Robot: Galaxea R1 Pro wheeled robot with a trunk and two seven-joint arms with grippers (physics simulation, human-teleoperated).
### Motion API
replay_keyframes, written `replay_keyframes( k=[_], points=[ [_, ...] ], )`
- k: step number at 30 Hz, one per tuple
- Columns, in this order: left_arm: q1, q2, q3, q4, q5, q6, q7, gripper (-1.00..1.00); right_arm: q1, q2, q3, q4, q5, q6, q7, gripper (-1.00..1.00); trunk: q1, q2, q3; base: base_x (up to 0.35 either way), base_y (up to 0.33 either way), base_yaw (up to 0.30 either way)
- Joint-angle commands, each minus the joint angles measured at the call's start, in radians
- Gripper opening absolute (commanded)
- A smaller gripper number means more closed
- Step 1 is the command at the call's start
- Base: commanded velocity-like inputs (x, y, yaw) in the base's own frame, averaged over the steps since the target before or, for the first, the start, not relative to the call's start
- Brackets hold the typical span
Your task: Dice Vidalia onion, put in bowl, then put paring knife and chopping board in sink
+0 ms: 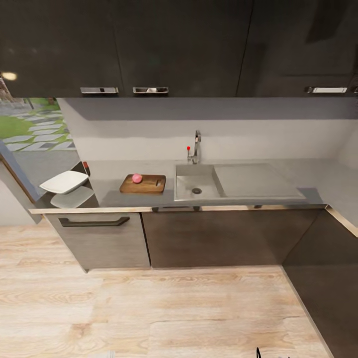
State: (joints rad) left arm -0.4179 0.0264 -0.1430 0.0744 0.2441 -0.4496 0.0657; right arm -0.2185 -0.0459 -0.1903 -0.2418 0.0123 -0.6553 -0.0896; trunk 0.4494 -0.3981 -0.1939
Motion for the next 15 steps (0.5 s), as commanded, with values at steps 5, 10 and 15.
replay_keyframes(
  k=[5, 10, 15],
  points=[
    [-0.001, 0.0, -0.008, 0.004, 0.006, -0.006, 0.002, 1.0, -0.001, 0.0, 0.002, 0.001, 0.002, -0.003, -0.005, 1.0, 0.001, -0.002, 0.006, 0.0, 0.0, 0.0],
    [-0.002, 0.0, -0.008, 0.004, 0.006, -0.006, 0.002, 1.0, -0.001, 0.0, 0.002, 0.001, 0.002, -0.003, -0.004, 1.0, 0.001, -0.002, 0.014, 0.0, 0.0, 0.0],
    [-0.002, 0.0, -0.009, 0.004, 0.006, -0.006, 0.002, 1.0, -0.001, 0.0, 0.002, 0.001, 0.002, -0.003, -0.004, 1.0, 0.001, -0.002, 0.022, 0.038, 0.031, 0.0]
  ],
)
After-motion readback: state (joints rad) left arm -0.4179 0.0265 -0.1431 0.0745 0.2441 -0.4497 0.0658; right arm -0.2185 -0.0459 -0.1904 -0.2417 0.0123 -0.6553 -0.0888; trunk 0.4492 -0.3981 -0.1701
